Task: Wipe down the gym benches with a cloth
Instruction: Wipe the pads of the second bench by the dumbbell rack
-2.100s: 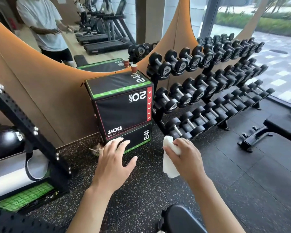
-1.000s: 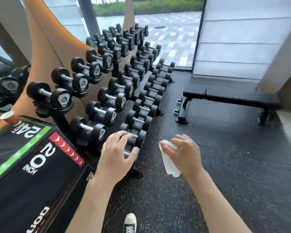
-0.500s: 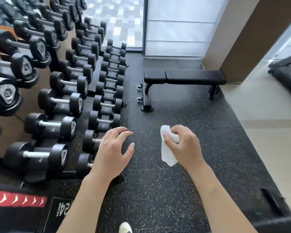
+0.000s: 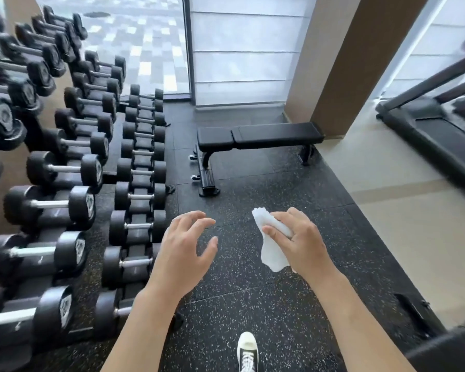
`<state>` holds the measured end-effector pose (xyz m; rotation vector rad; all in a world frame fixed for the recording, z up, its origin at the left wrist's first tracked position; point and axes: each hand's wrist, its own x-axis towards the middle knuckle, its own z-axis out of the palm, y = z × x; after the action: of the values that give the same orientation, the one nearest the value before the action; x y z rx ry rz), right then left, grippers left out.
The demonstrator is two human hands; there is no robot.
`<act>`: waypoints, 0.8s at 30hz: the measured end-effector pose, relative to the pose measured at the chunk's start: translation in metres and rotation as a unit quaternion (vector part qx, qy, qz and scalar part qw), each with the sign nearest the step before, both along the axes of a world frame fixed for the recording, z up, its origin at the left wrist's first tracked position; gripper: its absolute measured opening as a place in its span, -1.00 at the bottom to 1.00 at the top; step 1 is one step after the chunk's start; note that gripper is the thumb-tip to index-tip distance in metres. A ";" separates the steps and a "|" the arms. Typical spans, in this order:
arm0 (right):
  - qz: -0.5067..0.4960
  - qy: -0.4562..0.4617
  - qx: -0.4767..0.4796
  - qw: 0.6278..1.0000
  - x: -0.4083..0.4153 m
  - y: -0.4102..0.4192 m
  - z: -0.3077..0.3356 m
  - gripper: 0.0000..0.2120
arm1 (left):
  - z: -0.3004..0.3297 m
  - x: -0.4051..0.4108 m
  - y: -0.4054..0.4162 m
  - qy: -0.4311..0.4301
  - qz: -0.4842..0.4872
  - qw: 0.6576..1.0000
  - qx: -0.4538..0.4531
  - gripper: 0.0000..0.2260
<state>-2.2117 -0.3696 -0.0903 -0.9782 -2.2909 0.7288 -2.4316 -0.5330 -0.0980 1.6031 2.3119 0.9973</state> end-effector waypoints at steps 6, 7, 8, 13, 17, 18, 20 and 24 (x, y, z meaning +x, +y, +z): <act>-0.029 0.001 0.038 0.999 -0.005 0.073 -0.013 -0.75 | -0.002 -0.004 0.079 0.013 0.000 1.000 -0.009 -0.69; -0.031 0.007 0.040 0.999 -0.006 0.090 -0.014 -0.73 | -0.002 -0.003 0.097 0.018 -0.001 1.000 -0.011 -0.69; -0.031 0.013 0.040 0.999 -0.007 0.109 -0.015 -0.73 | -0.001 -0.002 0.116 0.023 -0.001 1.000 -0.015 -0.68; -0.031 0.021 0.042 0.998 -0.004 0.208 -0.006 -0.75 | 0.017 0.005 0.217 0.047 0.002 0.998 -0.029 -0.68; -0.026 0.037 0.047 0.998 -0.001 0.279 0.007 -0.75 | 0.033 0.007 0.283 0.057 0.011 0.998 -0.022 -0.68; -0.024 0.038 0.048 0.998 -0.001 0.294 0.010 -0.75 | 0.036 0.008 0.295 0.060 0.012 0.998 -0.025 -0.68; -0.025 0.042 0.045 0.998 -0.003 0.318 0.012 -0.74 | 0.038 0.008 0.316 0.064 0.012 0.997 -0.033 -0.68; -0.036 0.065 0.024 0.997 -0.009 0.356 0.010 -0.76 | 0.039 0.000 0.353 0.066 0.009 0.997 -0.036 -0.70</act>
<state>-2.2206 -0.0134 -0.0801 -0.9572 -2.1408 0.6850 -2.4320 -0.1798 -0.0588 1.6695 2.4210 0.8239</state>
